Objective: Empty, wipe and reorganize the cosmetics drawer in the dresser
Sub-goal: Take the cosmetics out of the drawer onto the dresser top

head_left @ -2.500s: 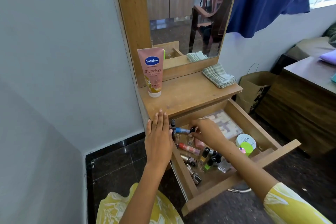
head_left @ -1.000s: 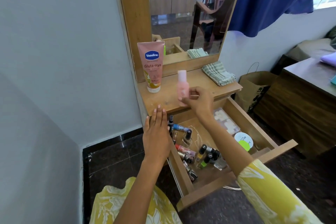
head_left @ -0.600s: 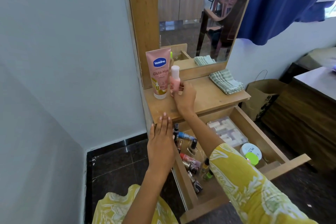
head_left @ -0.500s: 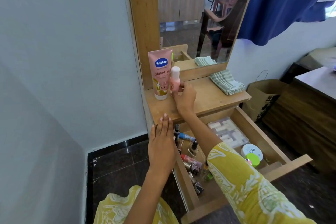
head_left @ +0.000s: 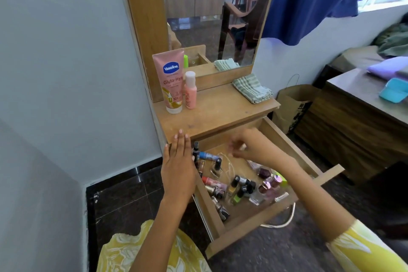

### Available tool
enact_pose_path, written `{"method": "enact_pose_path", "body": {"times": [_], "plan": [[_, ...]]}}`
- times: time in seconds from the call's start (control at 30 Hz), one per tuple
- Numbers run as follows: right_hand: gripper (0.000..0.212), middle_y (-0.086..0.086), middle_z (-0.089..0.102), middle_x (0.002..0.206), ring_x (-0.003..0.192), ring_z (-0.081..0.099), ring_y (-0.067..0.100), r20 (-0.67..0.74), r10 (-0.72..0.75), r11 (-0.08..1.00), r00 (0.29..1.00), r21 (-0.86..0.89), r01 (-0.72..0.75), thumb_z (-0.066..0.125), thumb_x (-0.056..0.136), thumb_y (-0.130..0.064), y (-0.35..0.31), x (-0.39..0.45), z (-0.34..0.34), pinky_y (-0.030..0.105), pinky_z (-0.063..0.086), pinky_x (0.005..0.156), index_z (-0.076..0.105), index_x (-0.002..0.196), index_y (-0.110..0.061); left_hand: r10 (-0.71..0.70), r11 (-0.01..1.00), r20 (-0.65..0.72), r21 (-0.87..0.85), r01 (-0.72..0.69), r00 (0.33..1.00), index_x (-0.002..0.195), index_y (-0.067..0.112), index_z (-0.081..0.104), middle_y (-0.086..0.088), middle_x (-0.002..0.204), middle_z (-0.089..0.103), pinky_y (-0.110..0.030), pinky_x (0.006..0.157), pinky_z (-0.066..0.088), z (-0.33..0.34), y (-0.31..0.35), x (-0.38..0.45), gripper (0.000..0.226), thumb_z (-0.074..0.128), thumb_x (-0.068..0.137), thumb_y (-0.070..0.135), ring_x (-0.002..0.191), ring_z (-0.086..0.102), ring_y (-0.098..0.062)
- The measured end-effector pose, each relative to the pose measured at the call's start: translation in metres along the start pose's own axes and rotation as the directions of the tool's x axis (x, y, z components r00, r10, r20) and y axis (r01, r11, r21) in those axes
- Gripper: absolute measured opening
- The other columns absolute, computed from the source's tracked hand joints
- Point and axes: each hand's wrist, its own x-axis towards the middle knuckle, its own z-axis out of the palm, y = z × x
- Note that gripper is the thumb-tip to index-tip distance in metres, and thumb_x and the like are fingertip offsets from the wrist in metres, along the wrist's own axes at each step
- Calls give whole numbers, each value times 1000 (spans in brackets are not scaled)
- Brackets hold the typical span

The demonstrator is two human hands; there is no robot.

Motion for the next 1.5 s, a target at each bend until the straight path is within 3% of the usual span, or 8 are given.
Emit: {"method": "enact_pose_path", "body": {"times": [0.07,0.23,0.5,0.73,0.93,1.2,1.4,1.5], "plan": [[10,-10,68,85,81,61,4,123,62,994,990,-97,-50,71,81,-33,10,-26,-4,20,49,75,65,80,-26,-2,1000,-4,3,2,1000,142,14,-17,-4,155,-19,-35,112,-15,0,0,0,59,25,102,25,143,-17,-17],[35,-18,62,84,78,56,-2,120,172,969,978,-202,-146,68,70,-62,27,-61,5,21,49,69,65,91,-34,5,1000,0,14,-5,1000,143,14,-16,-5,156,-18,-36,113,-12,-1,0,0,57,22,103,26,143,-16,-17],[7,-21,63,89,90,58,2,106,228,971,968,-93,-219,69,80,-47,58,-84,-9,27,48,79,64,82,-42,8,1000,-11,23,-8,1000,142,14,-16,-5,156,-17,-36,112,-12,2,0,-1,56,21,102,28,143,-15,-18],[42,-13,64,114,104,57,9,163,295,933,941,-263,-247,74,75,-16,63,-84,3,25,50,86,65,109,-40,17,1000,-14,-4,-17,1000,144,14,-12,-5,157,-14,-36,113,-10,3,-1,0,57,25,102,27,144,-13,-18],[34,-15,64,94,81,46,3,182,218,903,959,-410,-128,74,75,-18,56,-74,12,16,35,67,67,103,-36,17,999,-2,36,-17,1000,145,13,-13,-6,156,-16,-37,112,-11,1,-1,0,58,23,102,29,144,-14,-19],[21,-13,64,85,78,58,-2,182,111,974,977,-216,-70,71,75,-14,60,-73,3,14,49,71,62,90,-25,11,997,13,72,-12,1000,146,12,-12,-7,156,-16,-37,112,-10,0,1,1,59,22,102,29,144,-13,-19],[25,-14,57,74,70,56,-1,-97,-45,998,994,-56,40,72,69,-6,40,-55,-38,12,44,61,55,84,-17,2,997,20,71,-3,1000,147,12,-12,-6,156,-16,-37,113,-9,0,2,1,58,22,102,29,144,-13,-19],[37,-12,61,88,76,58,-2,-158,-84,994,984,52,93,70,74,-4,16,-26,-47,8,45,65,54,104,-19,-2,997,22,80,1,1000,146,12,-15,-6,156,-18,-37,112,-12,-1,4,-1,59,20,102,29,144,-14,-19]]}}
